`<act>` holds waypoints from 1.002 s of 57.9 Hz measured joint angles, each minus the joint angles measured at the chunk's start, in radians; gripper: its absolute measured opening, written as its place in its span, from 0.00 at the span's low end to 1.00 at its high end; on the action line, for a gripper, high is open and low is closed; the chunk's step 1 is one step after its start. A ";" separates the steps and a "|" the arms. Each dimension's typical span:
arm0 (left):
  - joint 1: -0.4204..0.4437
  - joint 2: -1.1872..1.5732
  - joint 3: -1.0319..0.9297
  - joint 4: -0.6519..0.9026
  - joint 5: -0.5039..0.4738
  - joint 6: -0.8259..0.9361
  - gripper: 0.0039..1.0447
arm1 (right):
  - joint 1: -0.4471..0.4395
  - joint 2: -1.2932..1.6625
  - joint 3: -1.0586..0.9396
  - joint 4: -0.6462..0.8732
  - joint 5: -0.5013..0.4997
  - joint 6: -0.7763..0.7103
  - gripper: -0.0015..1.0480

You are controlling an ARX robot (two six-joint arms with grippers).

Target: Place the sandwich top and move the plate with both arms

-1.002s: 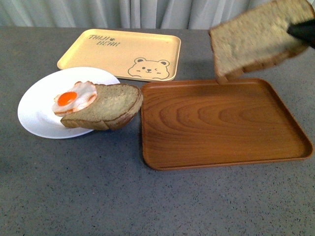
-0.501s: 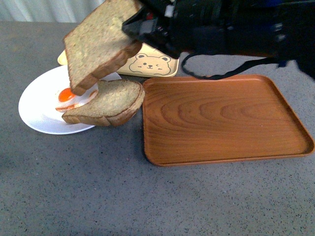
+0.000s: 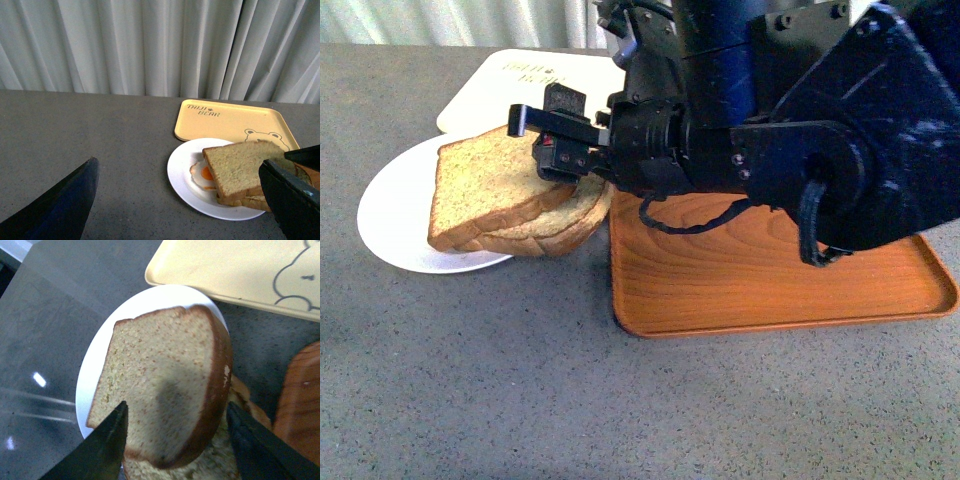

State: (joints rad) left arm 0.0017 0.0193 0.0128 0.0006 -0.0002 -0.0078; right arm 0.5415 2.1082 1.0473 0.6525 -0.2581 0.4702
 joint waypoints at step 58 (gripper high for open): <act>0.000 0.000 0.000 0.000 0.000 0.000 0.92 | -0.406 -0.892 -0.914 0.414 0.389 -0.464 0.02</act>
State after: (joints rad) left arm 0.0017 0.0193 0.0128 0.0006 -0.0002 -0.0078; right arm 0.1360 1.2163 0.1333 1.0664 0.1314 0.0059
